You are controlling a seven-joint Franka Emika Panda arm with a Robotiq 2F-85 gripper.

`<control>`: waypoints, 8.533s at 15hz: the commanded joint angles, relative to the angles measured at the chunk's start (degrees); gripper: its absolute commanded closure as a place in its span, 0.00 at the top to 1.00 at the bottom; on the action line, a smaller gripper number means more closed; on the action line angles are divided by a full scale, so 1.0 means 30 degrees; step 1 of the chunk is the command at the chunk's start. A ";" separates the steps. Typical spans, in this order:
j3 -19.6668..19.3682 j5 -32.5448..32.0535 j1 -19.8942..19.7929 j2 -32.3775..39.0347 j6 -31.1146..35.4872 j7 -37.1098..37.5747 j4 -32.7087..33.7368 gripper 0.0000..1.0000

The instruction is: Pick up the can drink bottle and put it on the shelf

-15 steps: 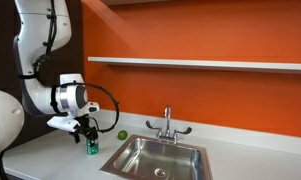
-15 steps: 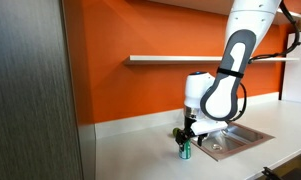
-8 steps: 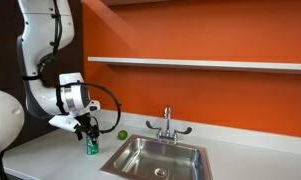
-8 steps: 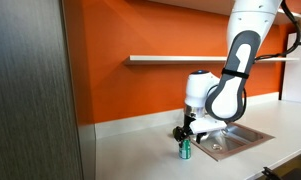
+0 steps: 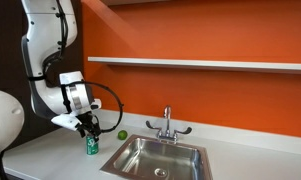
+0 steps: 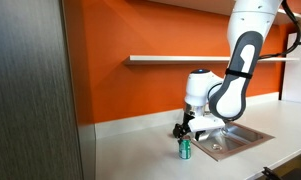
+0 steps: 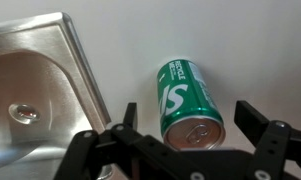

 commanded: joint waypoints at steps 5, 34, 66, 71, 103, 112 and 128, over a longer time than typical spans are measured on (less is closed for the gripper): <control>-0.0511 -0.2645 0.0229 0.1021 0.0367 0.2817 0.1119 1.00; 0.0850 0.0914 0.0068 0.1302 -0.0959 0.2559 0.1146 0.38; 0.4241 1.1450 -0.0231 -1.3120 -1.7586 -0.8582 0.6170 0.38; 0.4611 1.0958 -0.0729 -1.2911 -1.7474 -0.8990 0.8317 0.38; 0.3629 0.8104 -0.1016 -0.0582 -2.0854 -1.0774 2.5136 0.38; 0.2520 0.8271 -0.0150 0.1872 -2.2036 -1.0908 2.8109 0.38; 0.2664 0.8527 0.0363 0.4652 -2.5717 -1.0547 3.2904 0.38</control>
